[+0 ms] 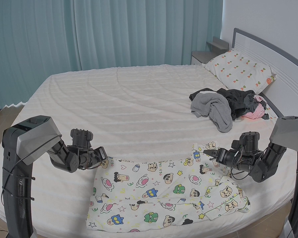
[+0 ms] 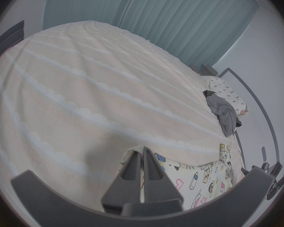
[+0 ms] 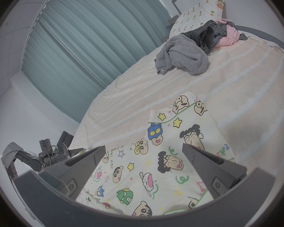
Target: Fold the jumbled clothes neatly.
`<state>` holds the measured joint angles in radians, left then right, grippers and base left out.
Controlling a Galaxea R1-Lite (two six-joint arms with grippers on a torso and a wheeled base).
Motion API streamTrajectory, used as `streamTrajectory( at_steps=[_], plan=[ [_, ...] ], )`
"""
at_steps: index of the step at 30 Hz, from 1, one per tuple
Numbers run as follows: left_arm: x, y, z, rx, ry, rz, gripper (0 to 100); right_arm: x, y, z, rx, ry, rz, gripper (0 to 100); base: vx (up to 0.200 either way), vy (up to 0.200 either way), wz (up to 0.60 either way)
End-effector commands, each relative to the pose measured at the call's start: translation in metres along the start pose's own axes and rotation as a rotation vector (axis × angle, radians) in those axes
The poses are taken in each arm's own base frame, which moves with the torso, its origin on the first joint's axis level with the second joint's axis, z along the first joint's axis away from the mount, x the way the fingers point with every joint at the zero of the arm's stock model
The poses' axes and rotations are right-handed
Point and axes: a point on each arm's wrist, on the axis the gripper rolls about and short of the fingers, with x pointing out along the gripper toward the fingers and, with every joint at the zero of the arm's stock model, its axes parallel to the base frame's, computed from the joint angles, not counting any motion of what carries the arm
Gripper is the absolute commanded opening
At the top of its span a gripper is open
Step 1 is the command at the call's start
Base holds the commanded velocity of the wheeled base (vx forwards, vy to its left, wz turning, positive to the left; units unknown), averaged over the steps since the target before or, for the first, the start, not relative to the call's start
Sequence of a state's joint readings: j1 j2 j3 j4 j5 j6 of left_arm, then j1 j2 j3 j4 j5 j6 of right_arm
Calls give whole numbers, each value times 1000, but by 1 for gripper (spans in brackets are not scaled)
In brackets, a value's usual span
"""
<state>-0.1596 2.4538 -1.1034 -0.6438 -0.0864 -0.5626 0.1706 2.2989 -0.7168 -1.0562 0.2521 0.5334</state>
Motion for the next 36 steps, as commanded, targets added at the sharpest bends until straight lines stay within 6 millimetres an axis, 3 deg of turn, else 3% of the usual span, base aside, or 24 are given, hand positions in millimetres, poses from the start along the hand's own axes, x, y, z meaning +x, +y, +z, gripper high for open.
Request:
streamTrajectory(
  at_steps=[1,15,30,36],
  plan=[
    [11,2,-1,0,-13,19,0,17,-16,12,-28,10,-42,100,0,0,0],
    [18,3,1,-4,-63,49,0,51,-44,43,-12,59,-128,100,0,0,0],
    [18,5,-1,-4,-71,68,0,84,-76,36,-22,139,-135,100,0,0,0],
    [18,5,-2,-4,-67,69,0,83,-76,38,2,192,-52,100,0,0,0]
  ],
)
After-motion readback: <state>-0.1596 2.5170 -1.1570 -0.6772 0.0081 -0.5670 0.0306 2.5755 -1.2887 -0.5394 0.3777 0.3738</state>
